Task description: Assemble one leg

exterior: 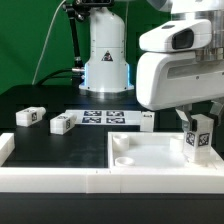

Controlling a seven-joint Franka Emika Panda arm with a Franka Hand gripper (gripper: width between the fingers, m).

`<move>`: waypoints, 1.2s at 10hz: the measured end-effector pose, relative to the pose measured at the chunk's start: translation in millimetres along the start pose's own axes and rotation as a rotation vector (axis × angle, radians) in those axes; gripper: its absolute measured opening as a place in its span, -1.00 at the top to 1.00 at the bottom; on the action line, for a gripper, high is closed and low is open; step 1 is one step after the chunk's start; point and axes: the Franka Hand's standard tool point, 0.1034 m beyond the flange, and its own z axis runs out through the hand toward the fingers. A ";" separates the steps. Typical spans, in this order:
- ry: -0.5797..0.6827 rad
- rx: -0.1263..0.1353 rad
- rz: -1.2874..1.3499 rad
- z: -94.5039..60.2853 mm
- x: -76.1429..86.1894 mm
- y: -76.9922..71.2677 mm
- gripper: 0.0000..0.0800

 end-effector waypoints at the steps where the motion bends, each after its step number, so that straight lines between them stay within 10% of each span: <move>1: 0.000 0.000 0.001 0.0 0.0 0.0 0.27; 12: 0.040 -0.022 1.045 1.2 -3.5 5.2 0.27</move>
Offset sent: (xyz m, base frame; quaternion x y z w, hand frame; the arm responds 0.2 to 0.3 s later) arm -0.0104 0.0130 -0.0079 0.0367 -0.0596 -0.0252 0.9972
